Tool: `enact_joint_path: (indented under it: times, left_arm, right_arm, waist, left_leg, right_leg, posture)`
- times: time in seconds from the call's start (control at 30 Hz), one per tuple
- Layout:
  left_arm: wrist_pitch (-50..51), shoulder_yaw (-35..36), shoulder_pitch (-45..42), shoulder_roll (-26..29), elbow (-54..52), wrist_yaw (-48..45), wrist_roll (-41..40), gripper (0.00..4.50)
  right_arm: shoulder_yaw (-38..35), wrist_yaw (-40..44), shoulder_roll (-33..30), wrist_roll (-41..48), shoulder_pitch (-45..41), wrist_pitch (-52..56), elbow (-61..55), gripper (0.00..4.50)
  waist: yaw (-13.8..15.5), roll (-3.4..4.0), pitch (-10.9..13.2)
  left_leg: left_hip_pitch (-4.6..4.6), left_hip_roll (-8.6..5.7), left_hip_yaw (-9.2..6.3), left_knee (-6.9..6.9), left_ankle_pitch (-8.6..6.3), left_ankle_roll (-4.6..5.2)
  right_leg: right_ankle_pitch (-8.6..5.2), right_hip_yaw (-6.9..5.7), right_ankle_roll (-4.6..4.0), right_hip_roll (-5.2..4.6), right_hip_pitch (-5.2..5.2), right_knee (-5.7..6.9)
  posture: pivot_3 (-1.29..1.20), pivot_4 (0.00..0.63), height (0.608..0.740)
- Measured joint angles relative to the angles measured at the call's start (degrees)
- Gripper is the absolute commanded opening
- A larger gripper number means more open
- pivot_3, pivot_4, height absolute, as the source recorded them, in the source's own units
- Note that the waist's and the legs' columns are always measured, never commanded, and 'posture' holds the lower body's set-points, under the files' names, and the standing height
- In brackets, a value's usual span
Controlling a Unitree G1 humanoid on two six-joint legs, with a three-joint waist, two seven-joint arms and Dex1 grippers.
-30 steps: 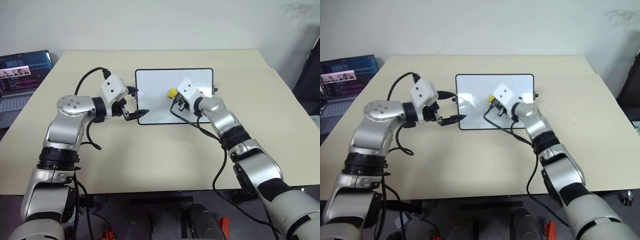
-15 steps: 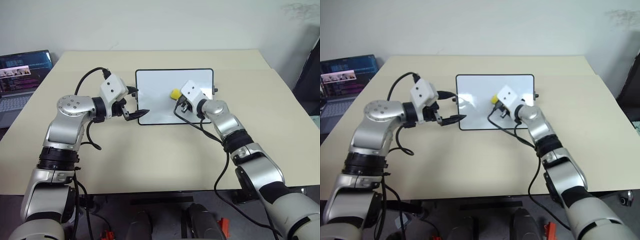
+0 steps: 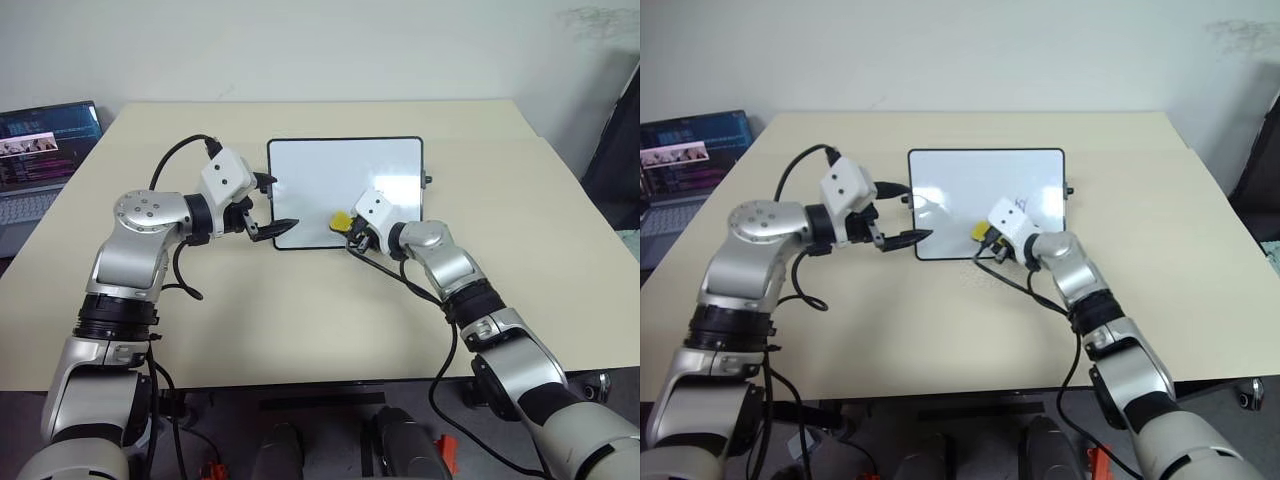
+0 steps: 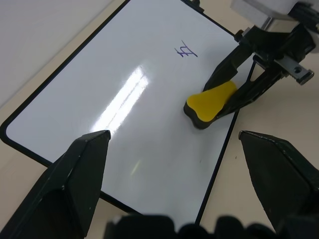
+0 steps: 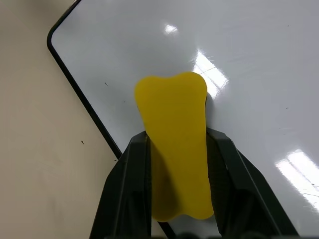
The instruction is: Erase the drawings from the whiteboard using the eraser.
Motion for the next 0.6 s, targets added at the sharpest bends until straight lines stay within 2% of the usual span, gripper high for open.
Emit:
enact_joint_path:
  times: [0.2,0.3,0.47,0.6]
  left_arm:
    - [-0.1,0.1,0.6,0.1,0.1,0.2,0.0,4.50]
    - [-0.1,0.4,3.1,0.0,0.1,0.9,-0.1,4.50]
    - [-1.0,1.0,3.8,-0.7,0.2,2.6,-0.2,4.50]
    - [-1.1,1.0,3.9,-1.1,0.0,2.7,-0.6,4.50]
  right_arm:
    - [-0.4,6.8,-9.4,1.9,4.5,3.8,-18.1,1.12]
    - [-3.3,9.3,-14.9,4.1,8.6,5.3,-25.6,1.12]
    - [-10.3,10.7,-20.0,9.1,11.8,6.2,-31.1,1.12]
    - [-13.3,11.1,-24.0,10.9,13.2,6.5,-31.6,1.12]
  waist:
    - [0.5,0.00,0.0]
    - [1.0,-0.02,0.0]
    - [1.2,-0.05,0.1]
    - [1.4,-0.06,0.1]
  left_leg:
    - [-0.07,0.04,0.00,-0.16,-0.07,-0.07]
    - [-0.08,0.07,0.04,-0.19,-0.14,-0.14]
    - [-0.06,0.09,0.06,-0.20,-0.15,-0.15]
    - [-0.07,0.09,0.09,-0.19,-0.15,-0.15]
  right_leg:
    - [-0.07,-0.07,-0.09,0.00,-0.04,-0.15]
    - [-0.11,-0.08,-0.25,-0.01,-0.05,-0.19]
    - [-0.20,-0.09,-0.19,0.00,-0.05,-0.19]
    - [-0.21,-0.07,-0.18,-0.01,-0.06,-0.20]
  posture:
    - [0.00,0.150,0.740]
    - [0.00,0.150,0.740]
    - [0.00,0.150,0.740]
    - [0.00,0.150,0.740]
